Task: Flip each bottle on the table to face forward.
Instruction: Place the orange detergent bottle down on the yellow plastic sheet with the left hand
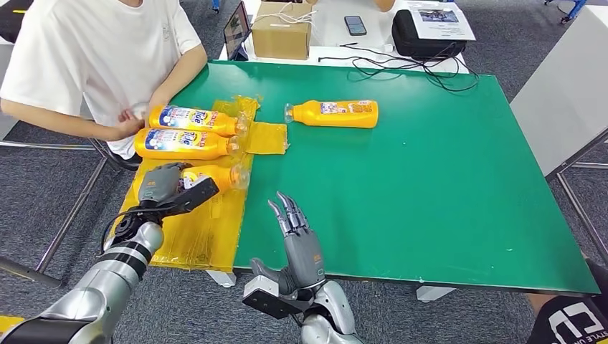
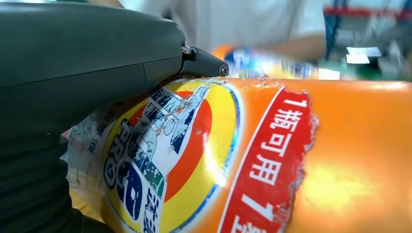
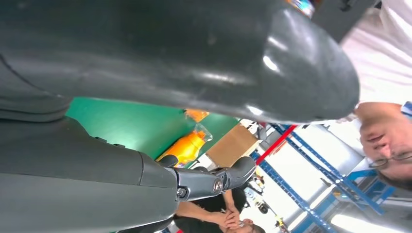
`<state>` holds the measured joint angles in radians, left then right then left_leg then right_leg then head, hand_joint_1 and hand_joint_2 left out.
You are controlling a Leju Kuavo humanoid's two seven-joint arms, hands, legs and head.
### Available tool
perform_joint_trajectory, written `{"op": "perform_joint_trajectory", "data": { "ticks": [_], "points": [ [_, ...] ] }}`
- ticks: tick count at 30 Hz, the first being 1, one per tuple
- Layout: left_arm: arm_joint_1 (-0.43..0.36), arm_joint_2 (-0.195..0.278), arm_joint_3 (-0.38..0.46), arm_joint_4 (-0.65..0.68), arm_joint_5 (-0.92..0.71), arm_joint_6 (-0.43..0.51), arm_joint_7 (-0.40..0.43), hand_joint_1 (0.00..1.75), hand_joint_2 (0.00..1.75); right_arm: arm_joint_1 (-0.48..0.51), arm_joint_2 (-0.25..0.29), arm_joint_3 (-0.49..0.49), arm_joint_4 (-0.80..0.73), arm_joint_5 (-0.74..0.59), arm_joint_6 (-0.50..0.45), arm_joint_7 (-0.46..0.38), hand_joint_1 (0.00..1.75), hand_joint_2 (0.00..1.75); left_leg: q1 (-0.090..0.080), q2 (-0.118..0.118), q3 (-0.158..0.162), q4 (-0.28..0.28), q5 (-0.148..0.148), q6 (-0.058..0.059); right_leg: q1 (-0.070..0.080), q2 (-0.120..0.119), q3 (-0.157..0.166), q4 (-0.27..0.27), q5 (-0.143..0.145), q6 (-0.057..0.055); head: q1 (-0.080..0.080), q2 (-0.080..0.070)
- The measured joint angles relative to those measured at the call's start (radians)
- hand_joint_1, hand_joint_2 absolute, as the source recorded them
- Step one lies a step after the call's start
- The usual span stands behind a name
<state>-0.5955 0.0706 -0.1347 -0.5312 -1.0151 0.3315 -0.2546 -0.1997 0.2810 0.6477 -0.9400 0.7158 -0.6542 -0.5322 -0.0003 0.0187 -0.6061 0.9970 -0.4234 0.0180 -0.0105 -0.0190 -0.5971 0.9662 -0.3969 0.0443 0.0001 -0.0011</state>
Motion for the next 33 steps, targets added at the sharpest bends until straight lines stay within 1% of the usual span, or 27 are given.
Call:
{"op": "perform_joint_trajectory", "data": {
  "ticks": [3,4,5,6,7,8,9,10,11,12,15,21,23,25,27,29,31,33],
  "points": [
    [-0.016,0.008,-0.029,0.024,-0.073,-0.083,-0.023,1.75,1.75,-0.003,0.0,0.007,0.002,-0.017,0.004,-0.017,0.0,0.0,0.0,-0.001,0.0,0.0,0.0,0.0,0.0,-0.001,0.001,0.0,0.0,0.0,0.0,0.0],
    [-0.023,0.008,-0.042,0.031,-0.09,-0.108,-0.025,1.72,1.75,-0.003,0.0,0.007,0.002,-0.022,0.008,-0.021,0.0,0.0,0.0,-0.001,0.0,0.0,0.0,0.0,0.0,-0.001,0.001,0.0,0.0,0.0,0.0,0.0],
    [-0.03,0.008,-0.054,0.038,-0.103,-0.131,-0.026,1.6,1.75,-0.004,0.0,0.008,0.003,-0.027,0.011,-0.026,0.0,0.0,0.0,-0.002,0.0,0.0,0.0,0.0,0.0,-0.001,0.001,0.0,0.0,0.0,0.0,0.0],
    [-0.037,0.007,-0.066,0.045,-0.111,-0.154,-0.027,1.37,1.75,-0.004,0.0,0.008,0.004,-0.032,0.014,-0.031,0.0,0.0,0.0,-0.002,0.0,0.0,0.0,0.0,0.0,-0.001,0.001,0.0,0.0,0.0,0.0,0.0],
    [-0.045,0.006,-0.077,0.051,-0.115,-0.176,-0.031,1.04,1.75,-0.004,-0.001,0.008,0.006,-0.036,0.016,-0.036,0.0,0.0,0.0,-0.003,0.001,0.0,0.0,0.0,0.0,-0.002,0.002,0.0,0.0,0.0,0.0,0.0],
    [-0.053,0.005,-0.087,0.057,-0.116,-0.198,-0.035,0.67,1.75,-0.005,-0.001,0.008,0.008,-0.039,0.017,-0.041,0.0,0.0,0.0,-0.004,0.001,0.0,0.0,0.0,-0.001,-0.002,0.003,0.0,0.0,0.0,0.0,0.0],
    [-0.06,0.004,-0.096,0.062,-0.117,-0.217,-0.039,0.35,1.75,-0.005,-0.001,0.008,0.01,-0.043,0.017,-0.046,0.0,0.0,0.0,-0.004,0.001,0.0,0.0,0.0,-0.001,-0.002,0.003,0.0,0.0,0.0,0.0,0.0],
    [-0.066,0.004,-0.105,0.066,-0.118,-0.234,-0.043,0.14,1.75,-0.006,-0.001,0.008,0.012,-0.046,0.018,-0.052,0.0,0.0,-0.001,-0.004,0.002,0.0,0.0,0.0,-0.001,-0.002,0.004,0.0,0.0,0.0,0.0,0.0],
    [-0.071,0.004,-0.114,0.071,-0.12,-0.249,-0.046,0.04,1.75,-0.007,-0.001,0.008,0.014,-0.05,0.018,-0.056,0.0,0.0,-0.001,-0.004,0.002,0.0,0.0,0.0,-0.001,-0.003,0.004,0.0,0.0,0.0,0.0,0.0],
    [-0.076,0.004,-0.124,0.075,-0.123,-0.263,-0.048,0.0,1.75,-0.007,0.0,0.008,0.017,-0.054,0.018,-0.061,0.0,0.0,-0.001,-0.004,0.002,0.0,0.0,0.0,-0.001,-0.003,0.004,0.0,0.0,0.0,0.0,0.0],
    [-0.089,0.004,-0.149,0.087,-0.129,-0.296,-0.056,0.0,1.75,-0.01,0.0,0.008,0.024,-0.062,0.021,-0.072,0.0,0.0,-0.001,-0.004,0.003,0.0,0.0,0.0,-0.001,-0.003,0.005,0.0,0.0,0.0,0.0,0.0],
    [-0.094,0.004,-0.16,0.093,-0.128,-0.303,-0.06,0.0,1.75,-0.011,0.001,0.008,0.028,-0.067,0.023,-0.078,0.0,0.0,-0.001,-0.004,0.003,0.0,0.0,0.0,-0.001,-0.003,0.005,0.0,0.0,0.0,0.0,0.0],
    [-0.096,0.003,-0.166,0.095,-0.103,-0.309,-0.069,0.0,1.75,-0.012,0.001,0.008,0.033,-0.071,0.022,-0.082,0.0,0.0,-0.001,-0.004,0.003,0.0,0.001,0.0,-0.001,-0.002,0.005,0.0,0.0,0.0,0.0,0.0],
    [-0.097,-0.006,-0.156,0.097,0.013,-0.363,-0.113,0.0,1.75,-0.015,0.003,0.008,0.043,-0.081,0.02,-0.091,0.0,0.0,-0.001,-0.004,0.003,0.0,0.001,0.0,-0.001,-0.003,0.005,0.0,0.0,0.0,0.0,0.0],
    [-0.095,-0.021,-0.125,0.099,0.155,-0.44,-0.17,0.0,1.75,-0.02,0.006,0.008,0.054,-0.09,0.016,-0.101,0.0,0.0,-0.001,-0.004,0.003,0.0,0.001,0.0,-0.001,-0.003,0.005,0.0,0.0,0.0,0.0,0.0],
    [-0.09,-0.033,-0.089,0.095,0.257,-0.493,-0.211,0.0,1.75,-0.024,0.008,0.008,0.064,-0.095,0.012,-0.108,0.0,0.0,-0.001,-0.004,0.003,0.0,0.001,0.0,-0.001,-0.003,0.005,0.0,0.0,0.0,0.0,0.0],
    [-0.077,-0.046,-0.05,0.082,0.354,-0.532,-0.243,0.0,1.75,-0.027,0.01,0.008,0.075,-0.1,0.006,-0.113,0.0,0.0,-0.001,-0.004,0.003,0.0,0.001,0.0,-0.001,-0.002,0.005,0.0,0.0,0.0,0.0,0.0],
    [-0.06,-0.058,-0.018,0.066,0.412,-0.55,-0.258,0.0,1.75,-0.029,0.011,0.008,0.085,-0.105,0.003,-0.115,0.0,0.0,-0.001,-0.004,0.003,0.0,0.001,0.0,-0.001,-0.002,0.005,0.0,0.0,0.0,0.0,0.0]
  ]
}}
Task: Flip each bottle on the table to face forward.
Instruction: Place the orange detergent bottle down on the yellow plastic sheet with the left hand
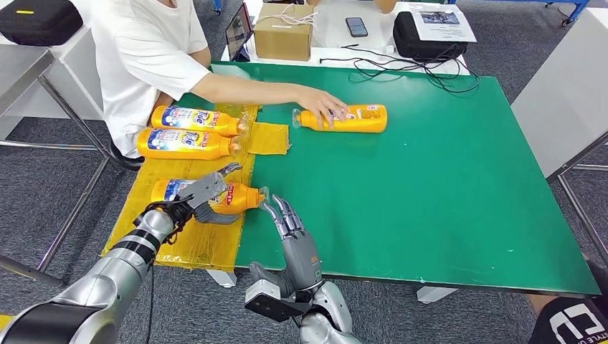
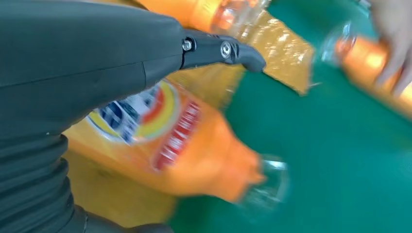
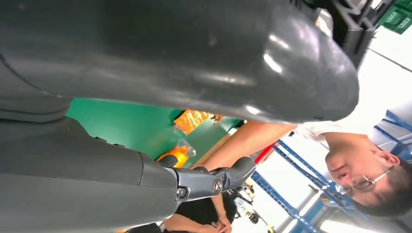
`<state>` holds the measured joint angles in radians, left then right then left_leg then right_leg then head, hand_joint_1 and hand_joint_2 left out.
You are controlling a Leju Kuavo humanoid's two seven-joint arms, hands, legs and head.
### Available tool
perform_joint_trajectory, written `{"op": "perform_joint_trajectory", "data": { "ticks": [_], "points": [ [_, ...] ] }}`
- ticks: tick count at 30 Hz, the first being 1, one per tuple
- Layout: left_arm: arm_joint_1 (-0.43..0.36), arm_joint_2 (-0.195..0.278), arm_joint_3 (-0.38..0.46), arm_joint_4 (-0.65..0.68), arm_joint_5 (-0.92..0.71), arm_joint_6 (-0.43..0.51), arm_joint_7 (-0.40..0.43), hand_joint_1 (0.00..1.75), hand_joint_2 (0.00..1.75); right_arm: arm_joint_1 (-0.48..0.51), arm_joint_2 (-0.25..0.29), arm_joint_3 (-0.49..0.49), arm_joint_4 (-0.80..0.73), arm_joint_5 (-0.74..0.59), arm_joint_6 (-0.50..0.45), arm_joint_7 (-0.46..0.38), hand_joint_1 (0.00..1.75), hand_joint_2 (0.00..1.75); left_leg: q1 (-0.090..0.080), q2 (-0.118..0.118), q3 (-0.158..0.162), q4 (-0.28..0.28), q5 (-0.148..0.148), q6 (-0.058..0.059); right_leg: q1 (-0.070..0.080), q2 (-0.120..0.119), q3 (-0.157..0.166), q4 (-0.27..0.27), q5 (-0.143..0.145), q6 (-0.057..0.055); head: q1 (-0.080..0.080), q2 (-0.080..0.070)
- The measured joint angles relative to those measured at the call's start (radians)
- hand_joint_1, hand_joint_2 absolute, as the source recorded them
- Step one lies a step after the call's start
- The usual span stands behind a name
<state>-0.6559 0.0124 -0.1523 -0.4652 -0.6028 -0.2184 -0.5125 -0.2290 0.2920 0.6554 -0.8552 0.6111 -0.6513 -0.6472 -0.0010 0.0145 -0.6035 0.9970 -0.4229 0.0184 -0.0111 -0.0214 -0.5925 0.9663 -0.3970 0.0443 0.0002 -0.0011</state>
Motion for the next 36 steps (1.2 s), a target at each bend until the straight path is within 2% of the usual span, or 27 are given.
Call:
{"op": "perform_joint_trajectory", "data": {
  "ticks": [3,6,9,13,18,21,25,29,36],
  "points": [
    [0.019,-0.016,0.032,-0.02,0.047,-0.011,-0.016,0.0,1.75,-0.002,0.001,0.0,0.011,-0.001,-0.002,0.0,0.0,0.0,0.0,0.0,0.0,0.0,0.0,0.0,0.0,0.0,0.0,0.0,0.0,0.0,0.0,0.0],
    [0.06,-0.048,0.082,-0.086,0.221,-0.044,-0.035,0.0,1.75,-0.003,0.001,0.0,0.017,0.003,-0.01,0.006,0.0,0.0,0.0,0.0,0.0,0.0,0.0,0.0,0.0,0.0,-0.001,0.0,0.0,0.0,0.0,0.0],
    [0.131,-0.113,0.135,-0.232,0.465,-0.072,0.0,0.0,1.75,-0.003,0.002,0.0,0.02,0.018,-0.018,0.017,0.0,0.0,0.0,0.0,-0.002,0.0,0.0,0.0,0.0,0.0,-0.002,0.0,0.0,0.0,0.0,0.0],
    [0.251,-0.183,0.137,-0.484,0.685,-0.048,0.041,0.0,1.75,-0.002,0.003,0.0,0.02,0.054,-0.03,0.045,0.0,0.0,-0.001,0.0,-0.003,0.0,-0.001,0.0,0.0,0.0,-0.003,0.0,0.0,0.0,0.0,0.0],
    [0.376,-0.218,0.109,-0.753,0.816,-0.044,0.046,0.0,1.75,0.014,-0.004,-0.009,-0.011,0.197,-0.04,0.101,0.0,0.0,-0.001,0.0,-0.003,0.0,-0.001,0.0,0.0,0.0,-0.004,-0.001,0.0,0.0,0.0,0.0],
    [0.422,-0.224,0.097,-0.856,0.832,-0.039,0.045,0.0,1.75,0.032,-0.011,-0.024,-0.042,0.266,-0.041,0.125,0.0,0.0,0.0,0.0,-0.003,0.0,-0.001,0.0,0.0,0.0,-0.005,-0.001,0.0,0.0,0.0,0.0],
    [0.475,-0.228,0.094,-0.949,0.827,-0.012,0.036,0.0,1.75,0.094,-0.028,-0.093,-0.148,0.52,-0.042,0.22,0.0,1.75,0.0,0.0,-0.003,0.0,-0.001,0.0,0.0,0.0,-0.004,-0.001,0.0,0.0,0.0,0.0],
    [0.542,-0.229,0.1,-1.028,0.807,0.005,0.019,0.0,1.75,0.177,-0.057,-0.19,-0.29,0.683,-0.043,0.303,0.0,1.75,-0.001,0.0,-0.005,0.0,-0.001,0.0,0.0,0.0,-0.005,-0.001,-0.001,0.0,-0.001,0.0],
    [0.635,-0.241,0.114,-1.14,0.803,0.014,0.009,0.0,1.75,0.309,-0.119,-0.324,-0.469,0.71,-0.043,0.38,0.0,1.75,-0.001,-0.001,-0.005,0.0,-0.002,0.001,-0.001,0.0,-0.005,-0.002,-0.002,0.002,-0.001,0.0]
  ]
}}
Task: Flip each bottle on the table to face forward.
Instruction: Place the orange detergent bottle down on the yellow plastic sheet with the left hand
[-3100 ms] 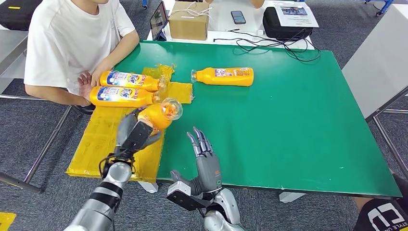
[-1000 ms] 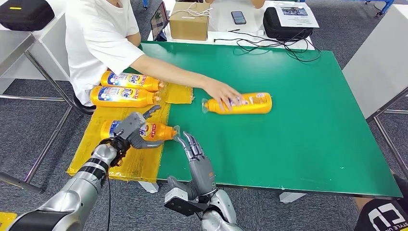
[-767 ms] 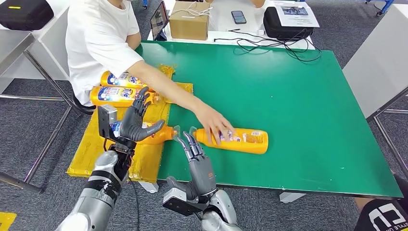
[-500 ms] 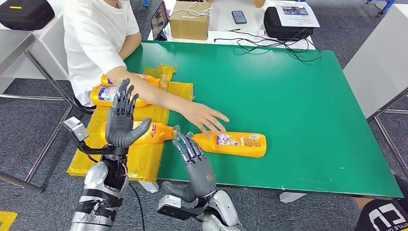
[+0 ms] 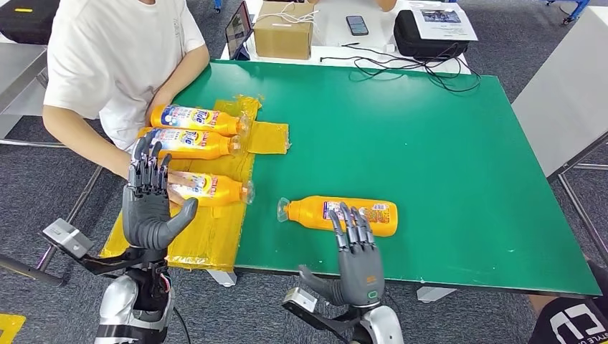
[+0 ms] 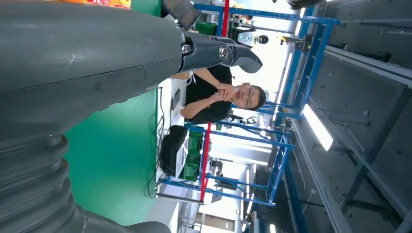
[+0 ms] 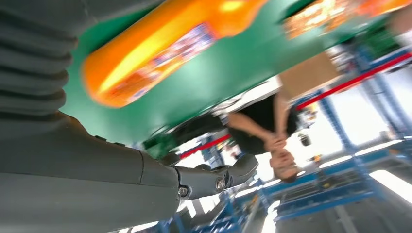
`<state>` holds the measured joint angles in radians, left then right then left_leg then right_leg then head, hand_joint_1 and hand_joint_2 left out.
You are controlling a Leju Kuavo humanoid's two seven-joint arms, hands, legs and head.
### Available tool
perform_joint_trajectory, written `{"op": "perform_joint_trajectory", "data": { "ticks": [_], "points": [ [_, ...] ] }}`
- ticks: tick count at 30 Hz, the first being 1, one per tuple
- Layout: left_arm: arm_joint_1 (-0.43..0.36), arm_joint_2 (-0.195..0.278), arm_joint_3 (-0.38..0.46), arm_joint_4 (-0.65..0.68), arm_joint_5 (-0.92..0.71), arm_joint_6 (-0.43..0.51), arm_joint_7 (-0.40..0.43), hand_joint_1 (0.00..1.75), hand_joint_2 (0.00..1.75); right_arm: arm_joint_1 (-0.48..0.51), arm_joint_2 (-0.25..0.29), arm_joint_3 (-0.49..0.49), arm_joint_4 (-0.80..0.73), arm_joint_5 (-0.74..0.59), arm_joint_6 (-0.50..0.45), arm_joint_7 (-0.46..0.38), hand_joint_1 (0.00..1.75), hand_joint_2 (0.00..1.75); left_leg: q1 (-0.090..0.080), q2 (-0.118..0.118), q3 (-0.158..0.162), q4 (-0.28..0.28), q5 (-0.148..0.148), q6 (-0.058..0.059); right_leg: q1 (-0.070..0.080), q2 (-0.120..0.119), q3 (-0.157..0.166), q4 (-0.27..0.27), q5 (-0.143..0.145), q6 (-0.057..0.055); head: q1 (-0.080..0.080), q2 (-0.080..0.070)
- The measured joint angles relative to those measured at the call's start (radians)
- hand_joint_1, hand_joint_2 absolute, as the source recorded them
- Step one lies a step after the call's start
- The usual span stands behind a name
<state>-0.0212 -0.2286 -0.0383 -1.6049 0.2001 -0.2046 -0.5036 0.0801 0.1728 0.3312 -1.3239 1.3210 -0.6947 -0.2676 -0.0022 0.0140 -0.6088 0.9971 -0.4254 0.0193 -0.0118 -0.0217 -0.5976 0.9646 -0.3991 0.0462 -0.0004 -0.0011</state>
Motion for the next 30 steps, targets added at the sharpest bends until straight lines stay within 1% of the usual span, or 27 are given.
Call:
{"op": "perform_joint_trajectory", "data": {
  "ticks": [2,5,7,9,15,19,26,30],
  "points": [
    [0.019,-0.004,-0.001,-0.018,-0.009,0.012,0.0,0.0,1.75,0.022,-0.01,-0.06,-0.025,-0.016,0.0,-0.024,0.0,1.75,0.0,0.0,0.0,0.0,0.0,0.0,0.0,0.0,0.0,0.0,0.0,0.0,0.0,0.0],
    [0.039,-0.008,-0.008,-0.024,-0.032,0.042,-0.004,0.0,1.75,0.035,-0.024,-0.145,-0.036,-0.11,0.0,-0.07,0.0,1.75,0.0,0.0,0.0,0.0,0.0,0.0,0.0,0.0,0.0,0.0,0.0,0.0,0.0,0.0],
    [0.048,-0.011,-0.012,-0.024,-0.038,0.054,-0.008,0.0,1.75,0.036,-0.037,-0.177,-0.031,-0.147,0.0,-0.07,0.0,1.75,0.0,0.0,0.001,0.0,0.0,0.0,0.0,0.0,0.0,0.0,0.0,0.0,0.0,0.0],
    [0.051,-0.012,-0.018,-0.023,-0.039,0.059,-0.009,0.0,1.75,0.032,-0.05,-0.193,-0.018,-0.157,0.0,-0.062,0.0,1.75,0.0,0.0,0.001,0.0,0.0,0.0,0.0,0.0,0.001,0.0,0.0,0.0,0.0,0.0],
    [0.05,-0.012,-0.035,-0.022,-0.039,0.059,-0.005,0.0,1.75,-0.009,-0.09,-0.205,0.063,-0.178,0.01,-0.034,0.0,1.75,0.0,0.0,0.001,0.0,0.0,0.0,0.0,0.0,0.001,0.0,0.0,0.001,0.0,0.0],
    [0.049,-0.012,-0.046,-0.018,-0.038,0.059,-0.001,0.0,1.75,-0.04,-0.102,-0.204,0.107,-0.188,0.029,-0.023,0.0,1.75,0.0,0.0,0.001,0.0,0.0,0.0,0.0,0.0,0.001,0.0,0.0,0.001,0.0,0.0],
    [0.015,-0.013,-0.07,0.022,-0.034,0.063,0.017,0.0,1.75,-0.164,-0.111,-0.189,0.231,-0.227,0.059,-0.02,0.0,1.75,0.0,0.0,0.001,0.0,0.001,0.0,0.0,0.0,0.001,0.0,0.0,0.001,0.0,0.0],
    [-0.001,-0.015,-0.079,0.044,-0.033,0.067,0.024,0.0,1.75,-0.214,-0.111,-0.173,0.289,-0.225,0.066,-0.02,0.0,1.75,0.0,0.0,0.001,0.0,0.001,0.0,0.0,0.0,0.001,0.0,0.0,0.001,0.0,0.0]
  ]
}}
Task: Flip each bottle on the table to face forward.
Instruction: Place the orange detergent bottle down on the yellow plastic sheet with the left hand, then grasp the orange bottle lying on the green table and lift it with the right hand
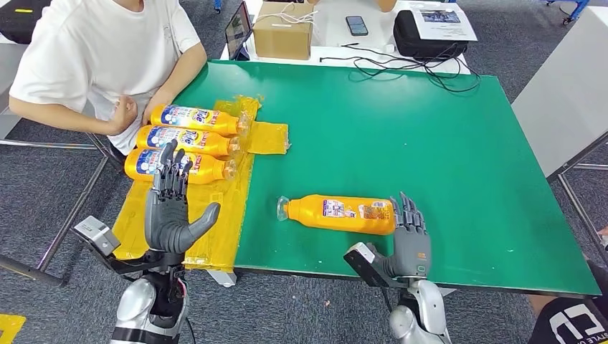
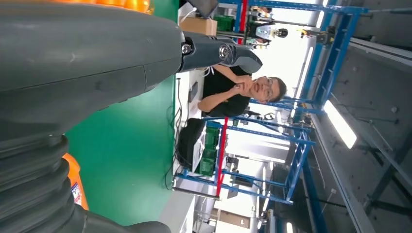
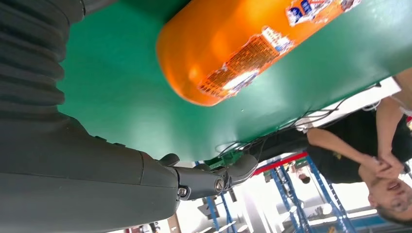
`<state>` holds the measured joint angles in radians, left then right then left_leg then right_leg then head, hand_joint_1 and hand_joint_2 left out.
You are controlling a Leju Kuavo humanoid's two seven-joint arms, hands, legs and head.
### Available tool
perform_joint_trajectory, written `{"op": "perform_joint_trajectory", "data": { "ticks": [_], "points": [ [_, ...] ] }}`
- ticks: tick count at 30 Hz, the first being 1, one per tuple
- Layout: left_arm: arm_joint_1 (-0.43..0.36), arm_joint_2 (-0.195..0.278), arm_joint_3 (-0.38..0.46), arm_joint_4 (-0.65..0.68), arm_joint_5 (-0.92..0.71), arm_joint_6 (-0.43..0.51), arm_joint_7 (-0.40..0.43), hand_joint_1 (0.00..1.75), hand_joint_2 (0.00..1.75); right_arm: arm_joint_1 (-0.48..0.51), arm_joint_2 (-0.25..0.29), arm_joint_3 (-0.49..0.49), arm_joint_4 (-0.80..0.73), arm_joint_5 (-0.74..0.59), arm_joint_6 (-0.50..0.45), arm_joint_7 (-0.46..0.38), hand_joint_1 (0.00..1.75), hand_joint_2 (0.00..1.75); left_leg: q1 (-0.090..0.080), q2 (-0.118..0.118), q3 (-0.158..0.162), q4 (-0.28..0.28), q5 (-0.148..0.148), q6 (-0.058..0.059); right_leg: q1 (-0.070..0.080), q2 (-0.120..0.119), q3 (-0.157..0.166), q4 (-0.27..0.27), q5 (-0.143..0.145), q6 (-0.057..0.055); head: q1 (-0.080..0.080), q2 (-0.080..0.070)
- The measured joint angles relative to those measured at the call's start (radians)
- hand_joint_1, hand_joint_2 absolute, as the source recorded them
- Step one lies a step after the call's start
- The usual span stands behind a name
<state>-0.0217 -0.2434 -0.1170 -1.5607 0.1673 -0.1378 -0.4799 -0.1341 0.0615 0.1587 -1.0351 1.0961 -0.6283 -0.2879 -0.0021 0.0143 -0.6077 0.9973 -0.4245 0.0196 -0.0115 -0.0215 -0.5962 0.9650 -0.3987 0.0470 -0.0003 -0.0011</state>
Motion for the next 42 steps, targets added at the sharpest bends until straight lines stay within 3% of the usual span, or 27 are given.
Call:
{"op": "perform_joint_trajectory", "data": {
  "ticks": [12,28,42],
  "points": [
    [-0.033,0.0,-0.018,0.054,0.012,0.002,0.017,0.0,1.75,-0.128,0.022,0.079,0.172,0.045,-0.001,0.015,0.0,1.75,0.0,0.0,0.0,0.0,0.0,0.0,0.0,0.0,0.0,0.0,0.0,0.0,0.0,0.0],
    [-0.032,0.0,-0.019,0.089,0.013,0.011,0.022,0.0,1.75,-0.165,0.012,0.091,0.254,0.115,-0.058,0.16,0.0,1.75,0.0,0.0,0.0,0.0,0.0,0.0,0.0,0.0,0.0,0.0,0.0,0.0,0.0,0.0],
    [-0.067,0.0,-0.024,0.16,0.021,0.001,0.024,0.0,1.75,-0.3,0.045,0.074,0.43,0.034,0.027,0.087,0.0,1.75,0.0,0.0,0.0,0.0,0.0,0.0,0.0,0.0,0.0,0.0,0.0,0.0,0.0,0.0]
  ]
}}
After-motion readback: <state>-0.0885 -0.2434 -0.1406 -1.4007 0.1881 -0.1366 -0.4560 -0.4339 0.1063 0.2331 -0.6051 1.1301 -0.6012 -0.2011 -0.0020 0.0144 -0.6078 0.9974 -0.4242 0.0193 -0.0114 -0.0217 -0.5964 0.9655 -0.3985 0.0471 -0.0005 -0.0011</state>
